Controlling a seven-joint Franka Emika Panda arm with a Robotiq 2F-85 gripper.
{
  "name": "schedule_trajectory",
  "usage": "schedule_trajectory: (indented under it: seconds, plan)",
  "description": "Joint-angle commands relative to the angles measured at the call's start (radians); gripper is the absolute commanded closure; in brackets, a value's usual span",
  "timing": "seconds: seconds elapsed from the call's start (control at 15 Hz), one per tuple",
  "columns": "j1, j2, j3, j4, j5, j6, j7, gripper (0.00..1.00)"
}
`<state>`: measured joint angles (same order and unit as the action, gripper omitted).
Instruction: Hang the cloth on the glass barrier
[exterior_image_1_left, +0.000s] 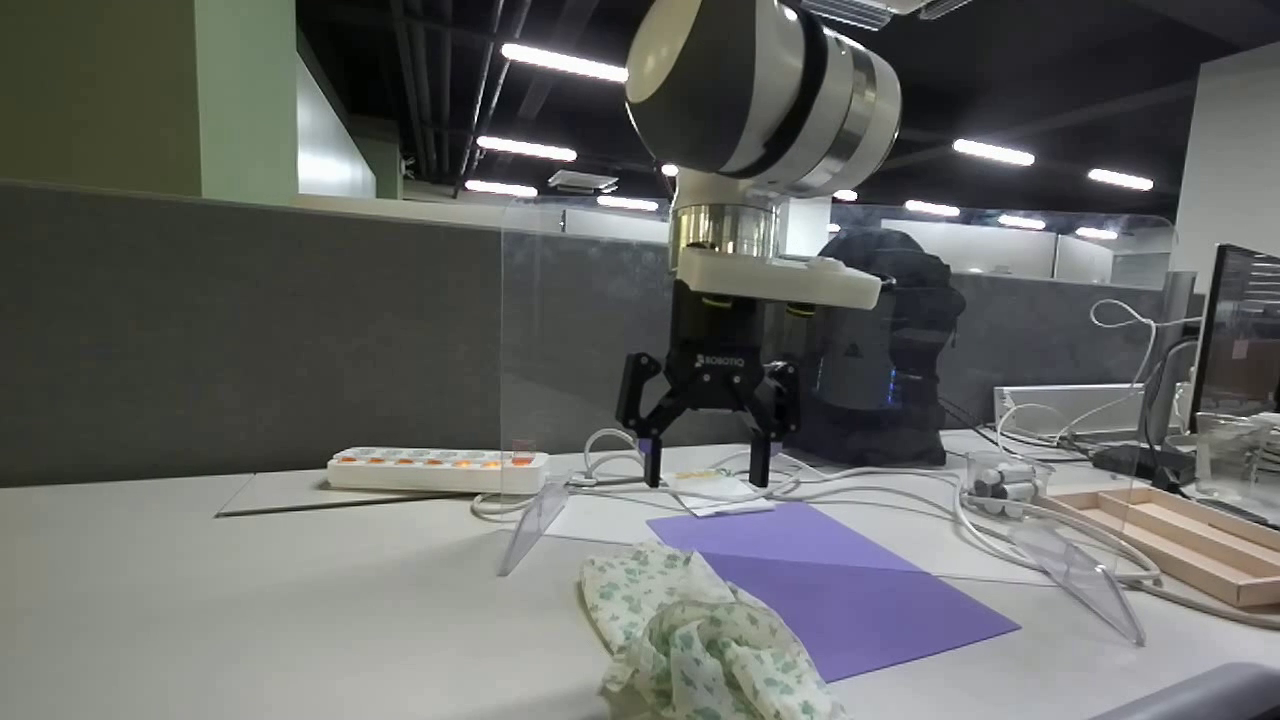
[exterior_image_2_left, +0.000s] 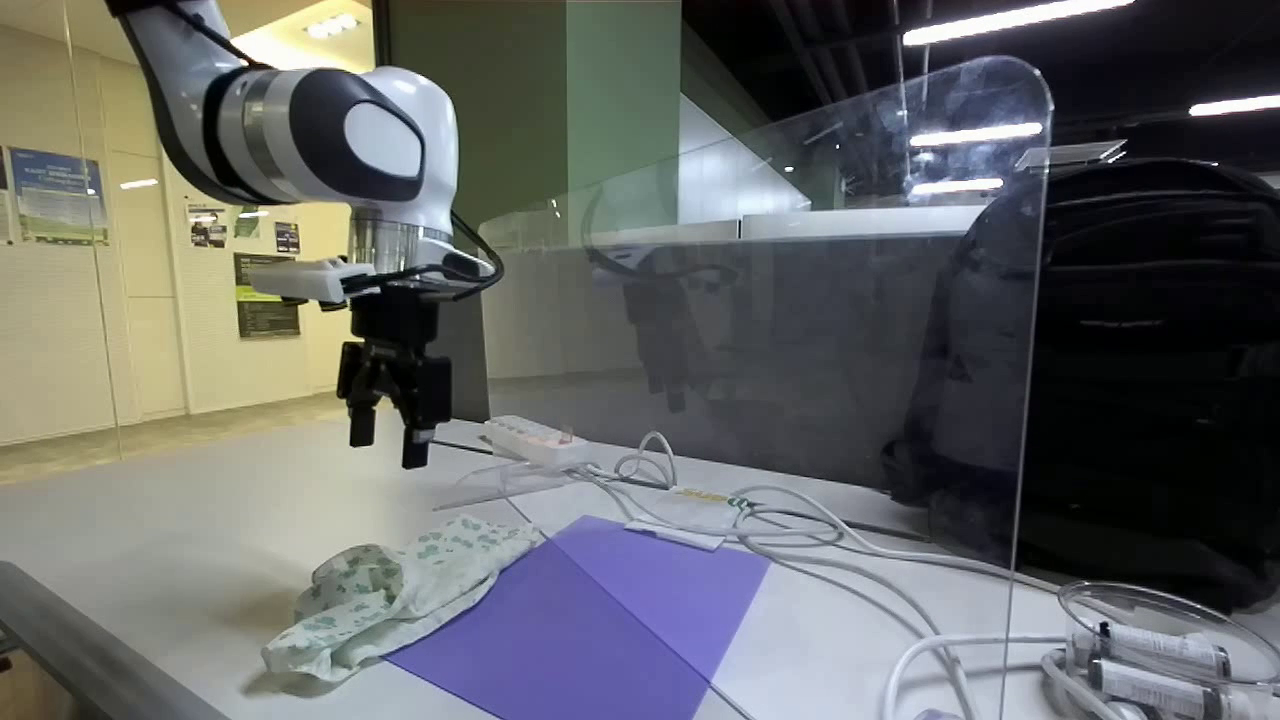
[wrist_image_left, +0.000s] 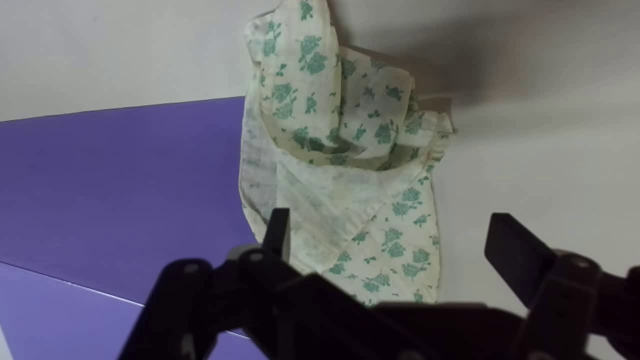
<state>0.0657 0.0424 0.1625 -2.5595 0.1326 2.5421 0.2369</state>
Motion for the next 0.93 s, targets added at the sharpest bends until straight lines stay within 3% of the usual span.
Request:
schedule_trajectory:
  seconds: [0.0,0.4,0.87]
  plan:
    - [0.035,0.000,-0.017,-0.012,-0.086,0.043,0.087,0.00]
    - [0.074,0.107,-0.048,0.004,-0.297,0.081,0.247,0.00]
    - [0.168,0.231,-0.157,0.027,-0.443,0.136,0.384,0.00]
